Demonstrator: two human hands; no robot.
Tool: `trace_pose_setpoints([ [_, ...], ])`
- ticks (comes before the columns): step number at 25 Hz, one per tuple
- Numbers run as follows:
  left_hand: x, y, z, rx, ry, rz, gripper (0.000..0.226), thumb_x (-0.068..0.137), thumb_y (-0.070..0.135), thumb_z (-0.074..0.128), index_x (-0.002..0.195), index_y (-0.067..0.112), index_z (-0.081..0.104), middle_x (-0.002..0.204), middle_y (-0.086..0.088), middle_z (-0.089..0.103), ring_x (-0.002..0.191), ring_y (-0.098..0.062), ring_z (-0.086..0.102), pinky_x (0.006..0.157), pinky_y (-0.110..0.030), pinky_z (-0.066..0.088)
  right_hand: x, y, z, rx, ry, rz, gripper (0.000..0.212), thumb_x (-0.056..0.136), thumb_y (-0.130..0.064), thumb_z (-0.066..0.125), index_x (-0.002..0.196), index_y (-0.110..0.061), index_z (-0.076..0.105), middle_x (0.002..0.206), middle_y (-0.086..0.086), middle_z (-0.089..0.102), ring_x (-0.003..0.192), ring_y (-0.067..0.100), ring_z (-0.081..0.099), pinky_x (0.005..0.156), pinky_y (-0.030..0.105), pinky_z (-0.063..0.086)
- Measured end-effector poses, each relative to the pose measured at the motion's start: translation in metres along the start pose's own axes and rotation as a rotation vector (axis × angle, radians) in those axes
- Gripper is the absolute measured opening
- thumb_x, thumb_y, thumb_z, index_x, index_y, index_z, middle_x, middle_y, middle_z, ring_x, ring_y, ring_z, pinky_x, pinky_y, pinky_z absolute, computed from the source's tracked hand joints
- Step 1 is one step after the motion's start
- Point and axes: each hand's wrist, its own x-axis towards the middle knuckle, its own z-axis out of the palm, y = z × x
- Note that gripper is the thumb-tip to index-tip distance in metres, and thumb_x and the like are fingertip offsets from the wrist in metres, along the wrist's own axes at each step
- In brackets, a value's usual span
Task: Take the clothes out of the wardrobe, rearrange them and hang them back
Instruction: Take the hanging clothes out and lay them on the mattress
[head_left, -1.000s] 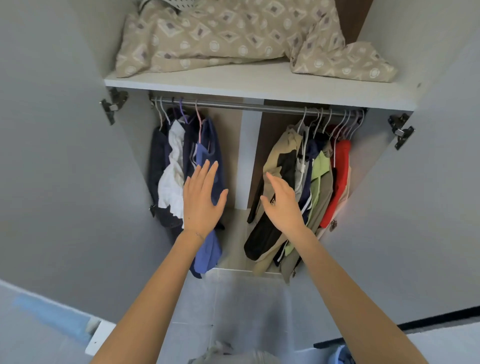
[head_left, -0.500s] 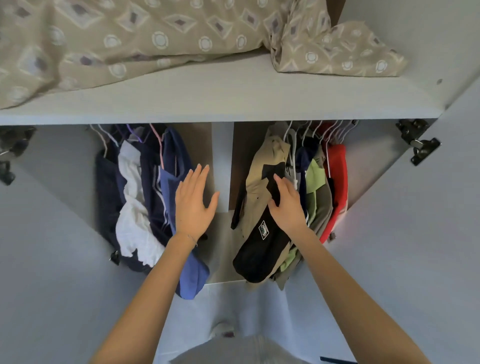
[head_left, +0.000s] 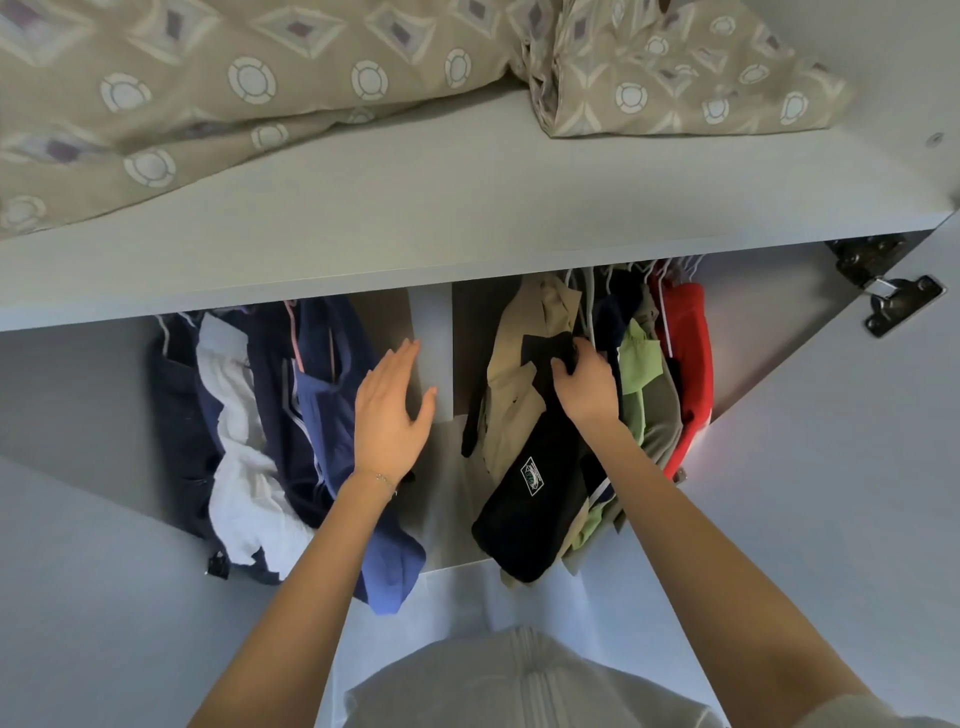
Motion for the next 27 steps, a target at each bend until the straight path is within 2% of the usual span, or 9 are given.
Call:
trace_pose_setpoints([
  [2,-0.001,0.000,0.002,0.000,-0.011,-0.007,0.055,0.096,0.026,0.055,0.147,0.018,0.036,0.151,-0.001,0.040,0.143,-0.021,0.030,0.114,-0.050,0.030,0.009,-0.002,0.000,-0.043,0.010,0.031,0.035,0.097,-0.022,0.053,0.124,0.001,0.056,0.113,0.020,0.065,0.105,0.035,0.062,0.086,0.043,0.053],
  [4,-0.001,-0.002,0.004,0.010,-0.017,-0.020,0.055,0.096,0.026,0.054,0.148,0.018,0.035,0.151,-0.001,0.040,0.143,-0.021,0.030,0.114,-0.050,0.030,0.014,-0.007,0.002,-0.064,0.010,0.057,0.029,0.098,-0.023,0.053,0.104,0.005,0.060,0.096,0.021,0.065,0.090,0.035,0.062,0.078,0.045,0.054],
  [6,-0.002,-0.004,0.005,0.004,-0.011,-0.033,0.055,0.096,0.026,0.054,0.148,0.017,0.035,0.150,-0.002,0.042,0.143,-0.022,0.031,0.114,-0.050,0.030,0.016,-0.011,0.004,-0.012,0.022,0.083,0.028,0.097,-0.022,0.054,0.085,0.003,0.055,0.079,0.016,0.060,0.075,0.031,0.059,0.066,0.041,0.050],
  [9,-0.007,-0.005,0.003,-0.006,-0.004,-0.047,0.055,0.096,0.025,0.055,0.147,0.017,0.035,0.149,-0.003,0.044,0.142,-0.023,0.033,0.114,-0.051,0.031,0.013,-0.012,0.008,0.143,0.046,0.129,0.034,0.097,-0.022,0.053,0.067,-0.011,0.040,0.062,0.004,0.045,0.056,0.019,0.044,0.056,0.033,0.035],
  [13,-0.012,-0.009,-0.006,-0.003,0.038,-0.051,0.054,0.096,0.023,0.056,0.146,0.014,0.038,0.147,-0.004,0.045,0.140,-0.024,0.036,0.112,-0.050,0.033,0.000,-0.012,0.007,0.276,0.115,0.123,0.035,0.097,-0.021,0.053,0.065,-0.017,0.039,0.058,-0.002,0.042,0.051,0.011,0.039,0.050,0.026,0.031],
  [17,-0.020,-0.015,-0.020,0.018,0.151,-0.084,0.051,0.094,0.021,0.059,0.142,0.010,0.044,0.144,-0.008,0.049,0.140,-0.029,0.035,0.113,-0.048,0.033,-0.015,-0.017,0.006,0.281,0.114,0.067,0.032,0.097,-0.024,0.053,0.069,-0.011,0.045,0.055,-0.002,0.042,0.048,0.010,0.039,0.048,0.024,0.031],
  [23,-0.006,-0.035,-0.040,0.004,0.222,-0.252,0.059,0.094,0.018,0.059,0.144,0.001,0.035,0.152,-0.017,0.033,0.145,-0.031,0.022,0.120,-0.039,0.018,-0.028,-0.048,-0.001,0.338,0.100,-0.040,0.031,0.098,-0.020,0.054,0.070,-0.007,0.046,0.056,-0.002,0.039,0.049,0.009,0.035,0.048,0.017,0.033],
  [26,0.011,-0.048,-0.048,-0.154,0.255,-0.312,0.055,0.092,0.014,0.057,0.142,0.001,0.036,0.144,-0.017,0.043,0.136,-0.031,0.037,0.115,-0.038,0.029,-0.034,-0.057,0.000,0.365,0.091,-0.106,0.031,0.098,-0.019,0.054,0.071,-0.005,0.047,0.057,-0.002,0.038,0.050,0.009,0.034,0.050,0.015,0.033],
  [27,0.017,-0.051,-0.050,-0.225,0.249,-0.379,0.056,0.093,0.014,0.056,0.144,0.003,0.034,0.143,-0.015,0.044,0.134,-0.029,0.040,0.113,-0.033,0.032,-0.036,-0.059,0.000,0.366,0.088,-0.121,0.031,0.098,-0.020,0.054,0.072,-0.004,0.048,0.057,-0.001,0.039,0.051,0.009,0.035,0.050,0.014,0.033],
])
